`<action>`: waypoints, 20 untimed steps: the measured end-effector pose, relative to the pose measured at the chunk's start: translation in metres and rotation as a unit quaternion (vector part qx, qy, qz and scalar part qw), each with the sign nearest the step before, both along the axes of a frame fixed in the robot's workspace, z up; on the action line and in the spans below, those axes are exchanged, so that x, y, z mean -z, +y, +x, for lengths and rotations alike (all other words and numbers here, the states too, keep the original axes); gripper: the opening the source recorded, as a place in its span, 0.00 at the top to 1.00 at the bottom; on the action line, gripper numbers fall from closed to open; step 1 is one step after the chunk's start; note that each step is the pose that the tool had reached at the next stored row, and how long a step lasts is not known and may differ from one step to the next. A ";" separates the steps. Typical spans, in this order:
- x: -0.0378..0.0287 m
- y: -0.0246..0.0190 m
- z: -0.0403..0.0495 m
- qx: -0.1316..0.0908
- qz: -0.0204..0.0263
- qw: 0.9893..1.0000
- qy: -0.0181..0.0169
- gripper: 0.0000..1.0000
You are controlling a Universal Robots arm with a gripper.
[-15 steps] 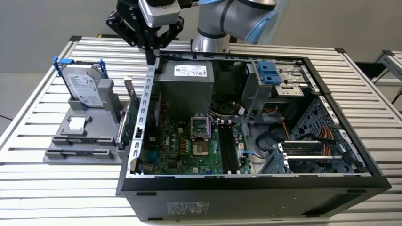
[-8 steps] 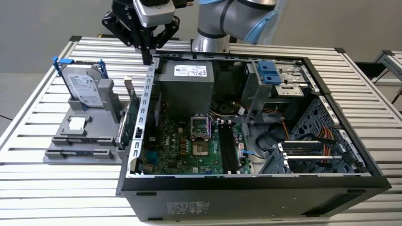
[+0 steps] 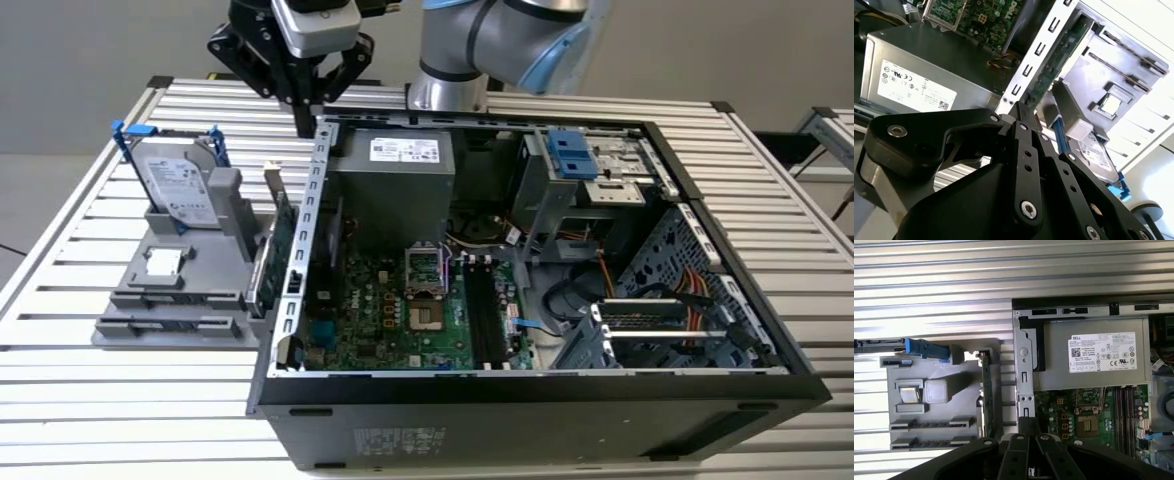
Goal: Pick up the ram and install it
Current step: 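Reach for the ram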
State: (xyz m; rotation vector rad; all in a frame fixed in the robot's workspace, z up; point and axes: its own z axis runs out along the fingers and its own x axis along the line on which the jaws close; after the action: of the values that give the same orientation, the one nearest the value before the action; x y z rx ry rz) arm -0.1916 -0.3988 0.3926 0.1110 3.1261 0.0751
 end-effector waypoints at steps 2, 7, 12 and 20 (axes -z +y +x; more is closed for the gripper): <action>0.0000 0.0000 -0.0021 0.000 0.000 1.000 0.000 1.00; 0.0000 0.0000 -0.0065 0.000 0.000 1.000 0.000 1.00; 0.0000 0.0000 -0.0110 0.000 0.000 1.000 0.000 1.00; 0.0000 0.0000 -0.0168 0.000 0.000 1.000 0.000 1.00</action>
State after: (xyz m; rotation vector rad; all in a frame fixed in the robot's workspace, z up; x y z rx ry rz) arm -0.2083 -0.3988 0.3926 0.1111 3.1270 0.0751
